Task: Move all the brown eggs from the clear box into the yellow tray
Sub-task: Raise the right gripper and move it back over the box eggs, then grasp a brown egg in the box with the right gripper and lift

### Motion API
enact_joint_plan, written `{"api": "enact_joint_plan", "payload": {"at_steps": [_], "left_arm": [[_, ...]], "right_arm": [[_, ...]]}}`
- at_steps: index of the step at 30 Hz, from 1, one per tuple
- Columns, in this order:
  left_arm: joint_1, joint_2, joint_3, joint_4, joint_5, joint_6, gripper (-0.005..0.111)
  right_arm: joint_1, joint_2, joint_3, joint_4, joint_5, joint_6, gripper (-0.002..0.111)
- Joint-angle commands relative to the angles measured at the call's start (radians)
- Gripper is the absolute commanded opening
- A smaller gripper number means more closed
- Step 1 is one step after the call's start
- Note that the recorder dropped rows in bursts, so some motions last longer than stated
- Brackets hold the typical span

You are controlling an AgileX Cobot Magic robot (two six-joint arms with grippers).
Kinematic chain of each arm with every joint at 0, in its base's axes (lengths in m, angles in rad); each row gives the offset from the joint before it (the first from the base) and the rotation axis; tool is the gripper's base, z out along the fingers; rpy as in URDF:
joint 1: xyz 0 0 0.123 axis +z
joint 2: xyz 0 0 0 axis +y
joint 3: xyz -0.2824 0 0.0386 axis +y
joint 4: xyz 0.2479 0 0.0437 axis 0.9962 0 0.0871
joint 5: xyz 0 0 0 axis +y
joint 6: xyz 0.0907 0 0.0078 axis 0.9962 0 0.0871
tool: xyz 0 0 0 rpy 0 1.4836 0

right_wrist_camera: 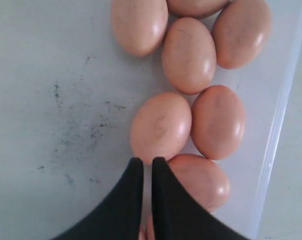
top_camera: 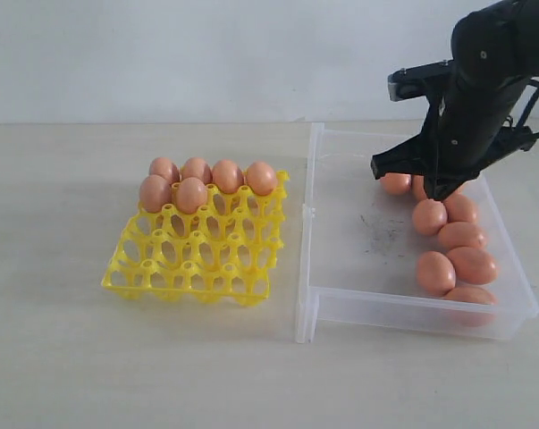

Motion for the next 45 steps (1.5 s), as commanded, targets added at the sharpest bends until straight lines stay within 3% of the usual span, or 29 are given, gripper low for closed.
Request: {"api": "enact_joint_plan", "payload": {"at_steps": [1, 6, 21, 45], "left_arm": [[-0.006, -0.003, 0.004, 0.002, -0.004, 0.000, 0.004], [-0.006, -0.003, 0.004, 0.002, -0.004, 0.000, 0.004], [-0.006, -0.003, 0.004, 0.002, -0.004, 0.000, 0.004], [-0.006, -0.003, 0.004, 0.002, -0.004, 0.000, 0.004]], "right_arm": [[-0.008, -0.013, 0.005, -0.002, -0.051, 0.007, 0.020], [-0.008, 0.014, 0.005, -0.024, -0.086, 0.103, 0.059], [-0.019, 0.153, -0.013, -0.093, -0.151, 0.221, 0.055], [-0.078, 0.254, -0.015, -0.127, -0.220, 0.156, 0.055]]}}
